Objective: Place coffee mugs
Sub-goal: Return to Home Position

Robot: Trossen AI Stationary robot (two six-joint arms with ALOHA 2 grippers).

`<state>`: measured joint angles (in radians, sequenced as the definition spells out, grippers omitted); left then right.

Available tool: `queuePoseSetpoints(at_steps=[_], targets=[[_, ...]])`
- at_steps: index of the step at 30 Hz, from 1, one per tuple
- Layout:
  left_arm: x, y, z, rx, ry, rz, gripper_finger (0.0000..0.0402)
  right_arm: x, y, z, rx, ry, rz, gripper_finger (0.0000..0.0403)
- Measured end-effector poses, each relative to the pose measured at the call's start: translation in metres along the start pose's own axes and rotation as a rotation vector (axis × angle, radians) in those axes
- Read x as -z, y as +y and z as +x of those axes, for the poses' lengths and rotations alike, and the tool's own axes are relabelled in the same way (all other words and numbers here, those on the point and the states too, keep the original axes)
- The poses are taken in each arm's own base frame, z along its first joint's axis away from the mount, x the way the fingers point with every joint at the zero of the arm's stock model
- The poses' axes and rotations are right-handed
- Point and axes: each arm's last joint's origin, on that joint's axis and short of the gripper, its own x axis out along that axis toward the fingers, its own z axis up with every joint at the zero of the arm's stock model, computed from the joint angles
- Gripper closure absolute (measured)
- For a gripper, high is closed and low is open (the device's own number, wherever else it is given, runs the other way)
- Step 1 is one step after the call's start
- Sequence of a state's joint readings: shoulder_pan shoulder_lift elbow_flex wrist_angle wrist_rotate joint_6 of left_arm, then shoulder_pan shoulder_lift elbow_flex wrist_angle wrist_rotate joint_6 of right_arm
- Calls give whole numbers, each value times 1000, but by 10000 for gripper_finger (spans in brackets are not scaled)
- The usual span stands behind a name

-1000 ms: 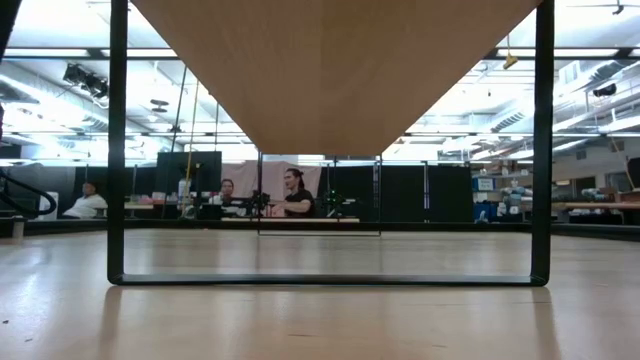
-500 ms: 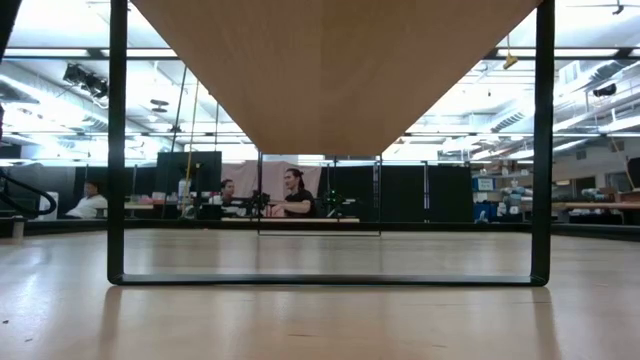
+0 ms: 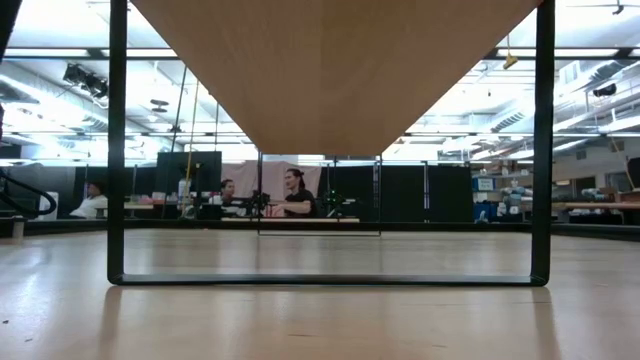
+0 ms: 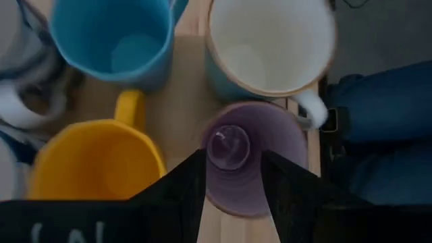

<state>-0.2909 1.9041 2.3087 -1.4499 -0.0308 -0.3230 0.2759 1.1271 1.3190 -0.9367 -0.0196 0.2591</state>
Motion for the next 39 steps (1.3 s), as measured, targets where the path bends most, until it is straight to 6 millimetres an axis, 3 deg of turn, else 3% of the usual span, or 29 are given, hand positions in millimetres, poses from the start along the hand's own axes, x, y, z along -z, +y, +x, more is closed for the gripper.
queuePoseSetpoints(at_steps=[7, 15, 19, 23, 28, 39], targets=[[13, 6, -51, -21, -121, 115, 253, 0, 0, 0, 0, 0, 0, 238], [52, 11, -127, -110, -292, 230, 253, 1, 0, -1, 2, 3, -56, 238], [78, 15, -150, -137, -353, 269, 253, 2, -1, -2, 27, 9, -133, 238], [106, 21, -152, -133, -416, 264, 253, 5, -2, -4, 31, 18, -156, 238], [144, 37, -133, -100, -542, 245, 253, 23, -7, -3, 35, 6, -156, 238], [215, 77, -94, -129, -798, 214, 253, 70, -36, -19, 95, -267, -170, 238]])
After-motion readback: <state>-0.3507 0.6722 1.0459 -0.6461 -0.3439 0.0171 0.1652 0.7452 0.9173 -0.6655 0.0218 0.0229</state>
